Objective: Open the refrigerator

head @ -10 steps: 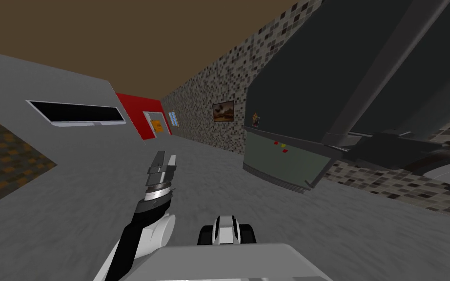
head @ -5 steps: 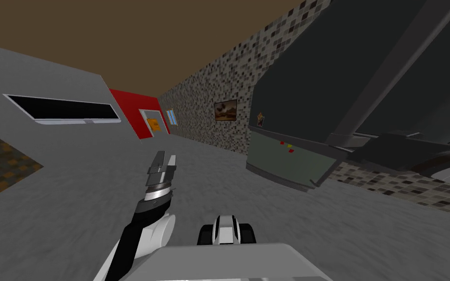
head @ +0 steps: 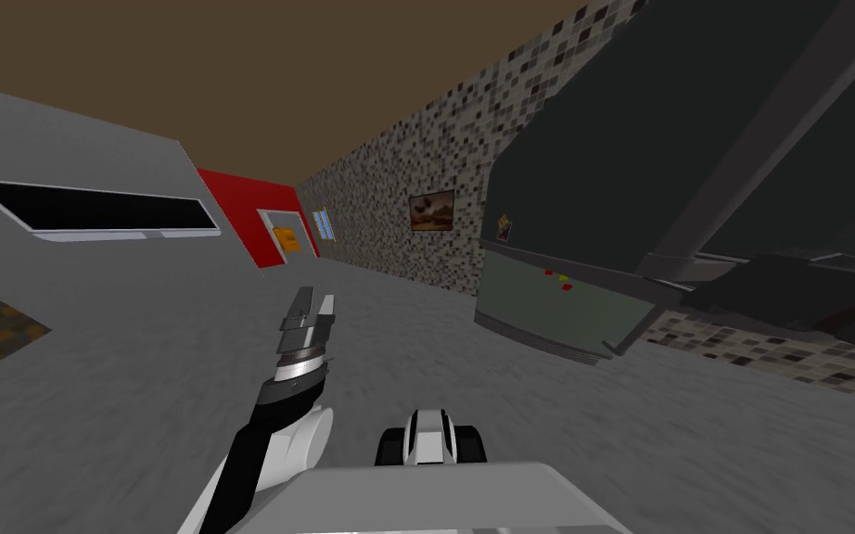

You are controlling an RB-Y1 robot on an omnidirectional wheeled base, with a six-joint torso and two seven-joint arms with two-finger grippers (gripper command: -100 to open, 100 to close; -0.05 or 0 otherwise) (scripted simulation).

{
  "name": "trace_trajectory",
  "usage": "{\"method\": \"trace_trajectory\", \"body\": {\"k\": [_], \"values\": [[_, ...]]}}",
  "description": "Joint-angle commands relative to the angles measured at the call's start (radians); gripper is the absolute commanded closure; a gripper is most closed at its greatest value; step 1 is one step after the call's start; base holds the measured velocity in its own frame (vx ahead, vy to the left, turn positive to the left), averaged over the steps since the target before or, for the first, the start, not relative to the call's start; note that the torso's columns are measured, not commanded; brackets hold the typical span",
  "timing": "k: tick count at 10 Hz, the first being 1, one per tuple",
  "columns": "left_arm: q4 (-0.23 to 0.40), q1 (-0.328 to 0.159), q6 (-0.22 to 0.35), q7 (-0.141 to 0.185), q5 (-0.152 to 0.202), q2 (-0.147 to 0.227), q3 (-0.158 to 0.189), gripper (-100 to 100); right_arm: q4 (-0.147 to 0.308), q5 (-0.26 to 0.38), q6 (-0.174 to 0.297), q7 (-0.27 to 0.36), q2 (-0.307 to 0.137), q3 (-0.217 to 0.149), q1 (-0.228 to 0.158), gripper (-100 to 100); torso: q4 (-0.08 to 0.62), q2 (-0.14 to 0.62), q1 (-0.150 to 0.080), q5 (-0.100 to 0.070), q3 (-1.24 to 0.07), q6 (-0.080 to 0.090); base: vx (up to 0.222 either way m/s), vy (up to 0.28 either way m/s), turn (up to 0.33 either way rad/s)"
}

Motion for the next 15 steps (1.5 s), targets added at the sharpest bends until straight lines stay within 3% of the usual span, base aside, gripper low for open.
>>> {"method": "trace_trajectory", "body": {"k": [1,3,7,9,10,11,15], "values": [[0.000,0.000,0.000,0.000,0.000,0.000,0.000,0,0.010,-0.022,-0.008,-0.034,-0.035,-0.060,0.035,-100,0.001,0.003,-0.008,-0.001,0.001,0.000,0.022,-0.019,-0.074],[0.000,0.000,0.000,0.000,0.000,0.001,0.001,0,0.017,-0.037,-0.013,-0.057,-0.058,-0.100,0.058,-100,0.004,0.005,-0.010,0.000,0.002,0.000,0.009,-0.043,-0.053],[0.000,0.000,0.000,0.000,0.000,0.000,0.000,0,0.030,-0.067,-0.024,-0.103,-0.105,-0.180,0.105,-100,0.005,0.004,0.015,0.012,0.000,-0.002,0.021,-0.011,-0.072],[0.000,0.000,0.000,0.000,0.000,0.000,0.000,0,0.033,-0.075,-0.026,-0.114,-0.116,-0.200,0.116,-100,0.007,0.004,0.017,0.017,-0.002,-0.004,0.010,0.010,-0.036],[0.000,0.000,0.000,0.000,0.000,0.000,0.000,0,0.030,-0.067,-0.032,-0.107,-0.113,-0.174,0.124,-100,0.008,0.004,0.019,0.019,-0.003,-0.005,0.002,-0.004,-0.031],[0.000,0.000,0.000,0.000,0.000,0.000,0.000,0,0.032,-0.066,-0.034,-0.106,-0.113,-0.172,0.127,0,0.007,0.005,0.018,0.016,-0.001,-0.004,-0.004,-0.005,-0.012],[0.000,0.000,0.000,0.000,0.000,0.000,0.000,0,0.029,-0.064,-0.045,-0.104,-0.112,-0.158,0.136,0,0.005,0.006,0.006,0.007,0.002,0.000,0.000,0.000,0.000]]}}
